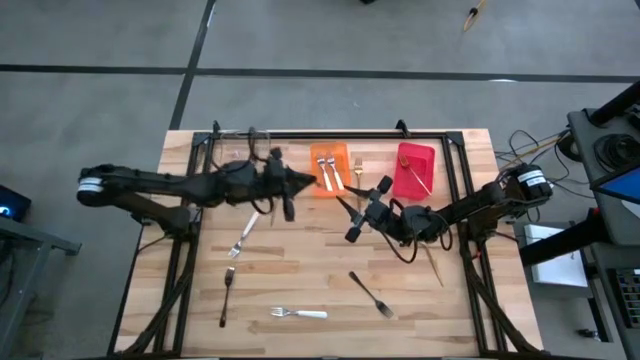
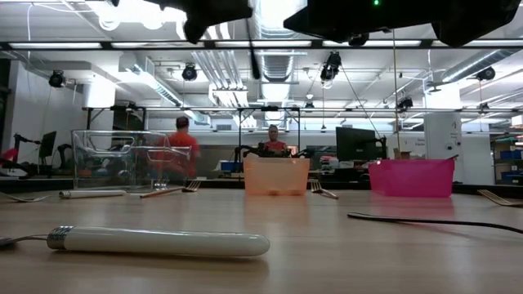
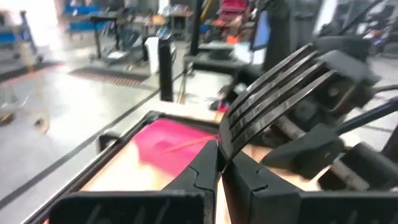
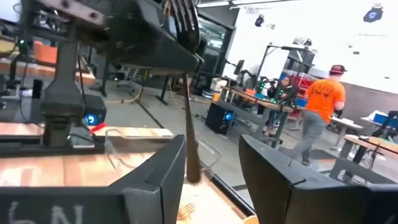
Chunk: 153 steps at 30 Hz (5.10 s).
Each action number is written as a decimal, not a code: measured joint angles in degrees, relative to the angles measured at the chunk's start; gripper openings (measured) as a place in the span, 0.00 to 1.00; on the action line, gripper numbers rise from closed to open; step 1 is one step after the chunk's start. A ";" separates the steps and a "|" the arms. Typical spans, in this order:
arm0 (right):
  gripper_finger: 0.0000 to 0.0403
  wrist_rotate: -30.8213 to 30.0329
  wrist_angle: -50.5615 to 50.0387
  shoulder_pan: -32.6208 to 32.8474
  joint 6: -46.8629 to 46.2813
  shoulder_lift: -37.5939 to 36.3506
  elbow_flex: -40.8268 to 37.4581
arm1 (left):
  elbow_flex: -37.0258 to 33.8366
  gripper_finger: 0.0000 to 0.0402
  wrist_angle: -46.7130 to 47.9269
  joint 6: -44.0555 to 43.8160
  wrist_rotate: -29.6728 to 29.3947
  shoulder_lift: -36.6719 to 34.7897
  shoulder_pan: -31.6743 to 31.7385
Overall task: Sort silverware by color (type)
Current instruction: Put the right black fork into the transparent bin
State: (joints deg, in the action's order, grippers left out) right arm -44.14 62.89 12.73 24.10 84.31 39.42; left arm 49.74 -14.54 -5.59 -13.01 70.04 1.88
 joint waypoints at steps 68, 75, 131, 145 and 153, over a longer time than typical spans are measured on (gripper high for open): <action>0.28 11.32 -56.65 -17.18 -10.63 -18.57 0.44 | 11.70 0.00 67.48 -6.53 31.66 15.32 62.23; 0.28 11.37 -56.67 -17.18 -10.63 -18.57 0.44 | 11.61 0.00 68.31 -8.80 31.65 15.32 62.26; 0.28 11.23 -56.66 -18.05 -9.99 -18.57 0.44 | 3.69 0.00 62.65 -11.42 29.19 15.28 61.91; 0.28 11.23 -56.65 -18.05 -9.56 -18.57 0.44 | 2.84 0.00 61.43 -11.86 30.42 15.28 61.89; 0.28 11.23 -56.65 -18.05 -9.56 -18.57 0.44 | 2.69 0.00 60.47 -11.91 30.03 15.28 61.89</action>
State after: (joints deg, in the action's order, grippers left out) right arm -32.91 6.24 -5.32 14.55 65.73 39.86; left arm 52.42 45.93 -17.50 17.02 85.32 63.77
